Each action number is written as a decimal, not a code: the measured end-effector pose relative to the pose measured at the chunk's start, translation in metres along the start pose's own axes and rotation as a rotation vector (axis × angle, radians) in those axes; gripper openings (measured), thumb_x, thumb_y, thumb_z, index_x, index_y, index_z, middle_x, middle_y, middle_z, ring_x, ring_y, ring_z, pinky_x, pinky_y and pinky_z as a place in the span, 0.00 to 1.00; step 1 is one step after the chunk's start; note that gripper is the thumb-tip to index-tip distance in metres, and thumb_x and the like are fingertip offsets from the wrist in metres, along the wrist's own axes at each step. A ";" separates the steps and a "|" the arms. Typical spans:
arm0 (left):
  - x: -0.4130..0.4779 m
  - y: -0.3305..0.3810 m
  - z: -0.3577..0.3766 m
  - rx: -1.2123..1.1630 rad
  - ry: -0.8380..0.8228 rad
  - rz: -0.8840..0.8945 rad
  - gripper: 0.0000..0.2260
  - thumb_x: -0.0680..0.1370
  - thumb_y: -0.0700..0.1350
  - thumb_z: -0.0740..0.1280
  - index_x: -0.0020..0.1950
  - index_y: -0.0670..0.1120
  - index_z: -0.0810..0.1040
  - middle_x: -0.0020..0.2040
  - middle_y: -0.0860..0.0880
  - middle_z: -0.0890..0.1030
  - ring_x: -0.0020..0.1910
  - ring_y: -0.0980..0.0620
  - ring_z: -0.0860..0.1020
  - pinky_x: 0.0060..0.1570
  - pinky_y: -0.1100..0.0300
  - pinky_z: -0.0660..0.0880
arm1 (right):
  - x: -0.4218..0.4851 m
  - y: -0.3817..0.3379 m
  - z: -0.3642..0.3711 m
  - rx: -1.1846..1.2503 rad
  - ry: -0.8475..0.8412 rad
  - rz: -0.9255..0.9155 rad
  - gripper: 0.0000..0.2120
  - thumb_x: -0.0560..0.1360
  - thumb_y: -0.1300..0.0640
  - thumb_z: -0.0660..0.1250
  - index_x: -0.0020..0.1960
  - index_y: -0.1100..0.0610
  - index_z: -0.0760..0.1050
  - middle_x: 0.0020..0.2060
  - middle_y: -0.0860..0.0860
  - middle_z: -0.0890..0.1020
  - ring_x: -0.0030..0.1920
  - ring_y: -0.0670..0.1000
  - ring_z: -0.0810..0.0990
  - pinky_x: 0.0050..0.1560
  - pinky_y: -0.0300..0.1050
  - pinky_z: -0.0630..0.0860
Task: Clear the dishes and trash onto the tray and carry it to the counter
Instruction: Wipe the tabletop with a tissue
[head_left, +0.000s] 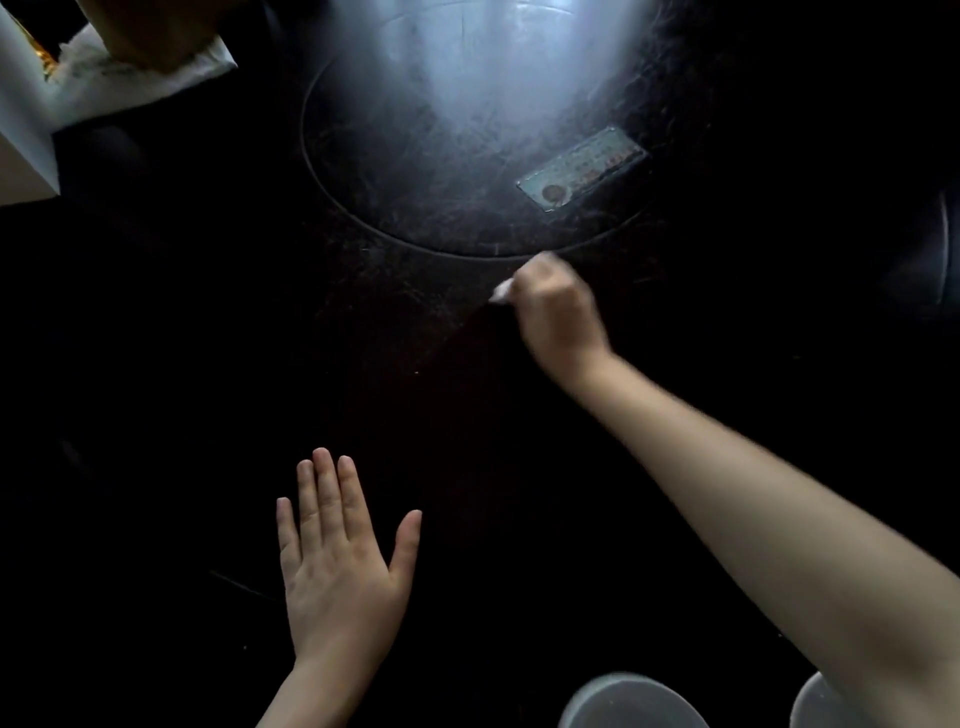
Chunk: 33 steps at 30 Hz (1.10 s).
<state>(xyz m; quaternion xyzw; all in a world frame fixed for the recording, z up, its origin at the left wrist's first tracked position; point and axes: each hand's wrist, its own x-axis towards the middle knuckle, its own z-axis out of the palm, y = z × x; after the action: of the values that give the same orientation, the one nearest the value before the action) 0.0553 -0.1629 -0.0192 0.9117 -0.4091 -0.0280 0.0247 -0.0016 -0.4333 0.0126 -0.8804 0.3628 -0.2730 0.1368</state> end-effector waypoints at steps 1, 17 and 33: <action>0.001 0.000 0.000 0.003 -0.003 -0.010 0.36 0.76 0.64 0.41 0.73 0.37 0.51 0.74 0.39 0.53 0.74 0.48 0.45 0.72 0.51 0.42 | -0.020 -0.024 0.006 0.084 -0.077 -0.171 0.10 0.71 0.60 0.60 0.36 0.62 0.77 0.35 0.60 0.80 0.37 0.60 0.79 0.41 0.48 0.73; 0.002 0.004 -0.003 -0.031 -0.005 -0.017 0.38 0.75 0.65 0.39 0.72 0.36 0.55 0.74 0.39 0.55 0.73 0.47 0.51 0.71 0.53 0.40 | -0.051 -0.085 0.022 0.162 -0.253 -0.485 0.12 0.72 0.60 0.59 0.35 0.61 0.78 0.34 0.57 0.79 0.36 0.57 0.78 0.37 0.48 0.75; 0.000 0.002 -0.004 -0.058 -0.002 0.009 0.37 0.75 0.65 0.41 0.73 0.39 0.46 0.75 0.41 0.47 0.75 0.48 0.44 0.71 0.54 0.34 | -0.093 -0.003 -0.037 0.040 -0.165 -0.278 0.04 0.72 0.65 0.66 0.41 0.58 0.78 0.34 0.56 0.77 0.37 0.55 0.75 0.41 0.44 0.69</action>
<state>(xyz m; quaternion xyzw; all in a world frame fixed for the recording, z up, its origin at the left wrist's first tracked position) 0.0540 -0.1637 -0.0155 0.9088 -0.4121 -0.0409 0.0507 -0.0763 -0.3667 0.0083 -0.9386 0.2196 -0.2234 0.1445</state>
